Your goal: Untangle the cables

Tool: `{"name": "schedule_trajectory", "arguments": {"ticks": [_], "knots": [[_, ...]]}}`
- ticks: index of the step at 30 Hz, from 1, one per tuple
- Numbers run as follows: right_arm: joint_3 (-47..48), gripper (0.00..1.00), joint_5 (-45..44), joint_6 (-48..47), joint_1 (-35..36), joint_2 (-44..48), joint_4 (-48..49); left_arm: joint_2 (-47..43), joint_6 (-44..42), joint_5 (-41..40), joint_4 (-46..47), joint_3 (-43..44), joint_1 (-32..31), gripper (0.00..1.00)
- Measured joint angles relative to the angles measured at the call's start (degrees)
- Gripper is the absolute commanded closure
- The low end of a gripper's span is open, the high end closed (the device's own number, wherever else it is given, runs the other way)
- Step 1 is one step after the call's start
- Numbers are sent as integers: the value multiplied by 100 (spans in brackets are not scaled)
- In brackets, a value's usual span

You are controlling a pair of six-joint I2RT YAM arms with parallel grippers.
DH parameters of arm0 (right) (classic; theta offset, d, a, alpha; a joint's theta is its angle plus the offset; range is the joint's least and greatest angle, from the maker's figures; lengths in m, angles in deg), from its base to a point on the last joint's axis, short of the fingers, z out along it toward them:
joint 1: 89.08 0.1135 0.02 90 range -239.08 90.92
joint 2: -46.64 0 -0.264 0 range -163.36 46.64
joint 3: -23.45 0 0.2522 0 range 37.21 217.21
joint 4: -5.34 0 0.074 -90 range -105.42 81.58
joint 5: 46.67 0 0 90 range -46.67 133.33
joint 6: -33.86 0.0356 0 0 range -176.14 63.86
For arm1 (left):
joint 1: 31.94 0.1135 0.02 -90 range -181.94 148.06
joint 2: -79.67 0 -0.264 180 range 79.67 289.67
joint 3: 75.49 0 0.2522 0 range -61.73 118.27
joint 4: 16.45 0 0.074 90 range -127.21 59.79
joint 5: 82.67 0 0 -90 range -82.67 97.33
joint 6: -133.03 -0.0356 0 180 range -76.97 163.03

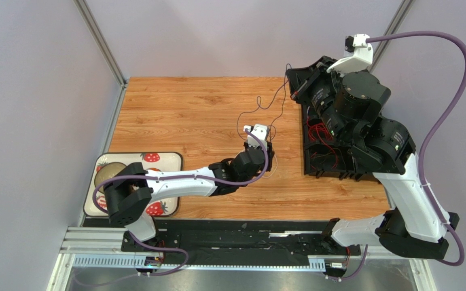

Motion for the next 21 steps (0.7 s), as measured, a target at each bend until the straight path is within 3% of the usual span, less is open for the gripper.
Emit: {"name": "schedule_trajectory", "arguments": {"ticks": [2, 3, 12, 21], "knots": [[-15, 100, 9, 0, 0, 52, -4, 70, 61, -116, -79, 107, 0, 97], [-17, 100, 9, -2, 0, 76, -4, 118, 52, -186, -157, 184, 0, 100], [-24, 100, -122, -127, 0, 245, 4, 199, 142, -455, -518, 330, 0, 100], [763, 100, -516, -815, 0, -50, 234, -457, 719, -573, -844, -1093, 0, 100]]}}
